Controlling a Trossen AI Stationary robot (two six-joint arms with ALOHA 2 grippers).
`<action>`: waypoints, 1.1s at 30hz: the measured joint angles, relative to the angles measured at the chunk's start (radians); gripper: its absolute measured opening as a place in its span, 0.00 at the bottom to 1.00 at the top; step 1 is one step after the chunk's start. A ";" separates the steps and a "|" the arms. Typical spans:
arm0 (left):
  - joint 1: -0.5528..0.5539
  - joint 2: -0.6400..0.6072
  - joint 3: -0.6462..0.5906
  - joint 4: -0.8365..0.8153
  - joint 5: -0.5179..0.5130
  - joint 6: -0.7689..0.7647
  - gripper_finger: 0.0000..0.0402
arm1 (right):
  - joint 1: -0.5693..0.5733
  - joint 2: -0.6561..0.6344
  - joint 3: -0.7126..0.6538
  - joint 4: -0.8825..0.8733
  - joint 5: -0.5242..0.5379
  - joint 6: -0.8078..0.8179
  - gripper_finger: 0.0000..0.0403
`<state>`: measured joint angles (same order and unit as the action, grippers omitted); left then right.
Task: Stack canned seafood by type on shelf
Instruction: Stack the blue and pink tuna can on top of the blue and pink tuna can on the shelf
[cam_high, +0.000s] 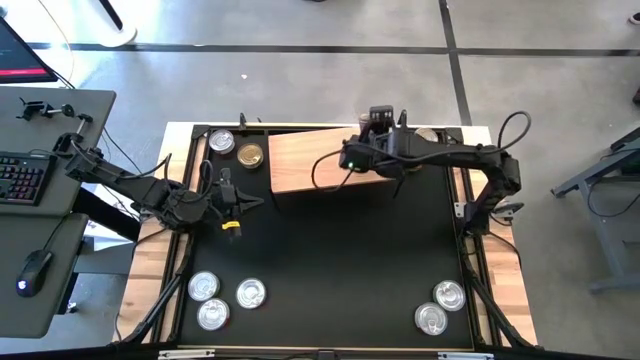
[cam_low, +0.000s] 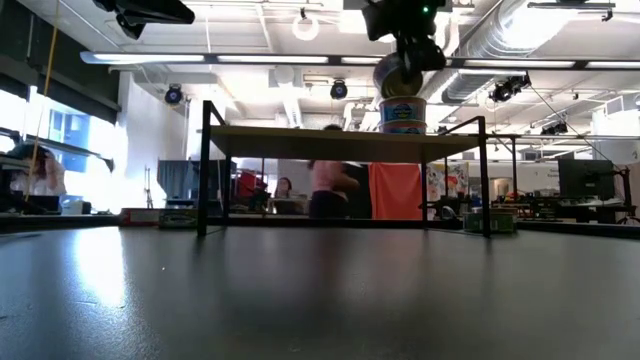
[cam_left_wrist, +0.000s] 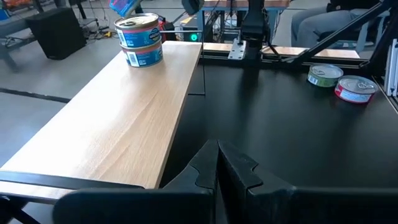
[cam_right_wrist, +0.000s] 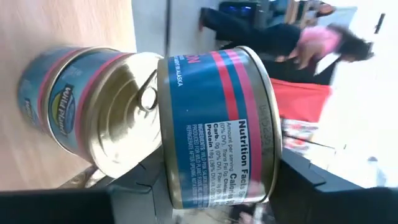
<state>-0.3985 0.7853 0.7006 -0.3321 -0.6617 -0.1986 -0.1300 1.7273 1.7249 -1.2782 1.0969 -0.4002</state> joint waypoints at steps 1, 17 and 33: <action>0.000 0.000 0.000 0.000 0.000 -0.004 0.00 | 0.006 0.001 -0.009 0.005 0.020 0.000 0.44; 0.000 0.000 0.000 0.000 0.007 -0.061 0.00 | -0.022 -0.001 -0.014 -0.032 -0.080 0.088 0.53; -0.001 0.000 0.000 0.000 0.014 -0.061 0.00 | -0.006 0.000 -0.014 -0.035 -0.182 0.085 0.55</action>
<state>-0.3992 0.7853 0.7006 -0.3325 -0.6472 -0.2592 -0.1362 1.7275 1.7111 -1.3135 0.9154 -0.3151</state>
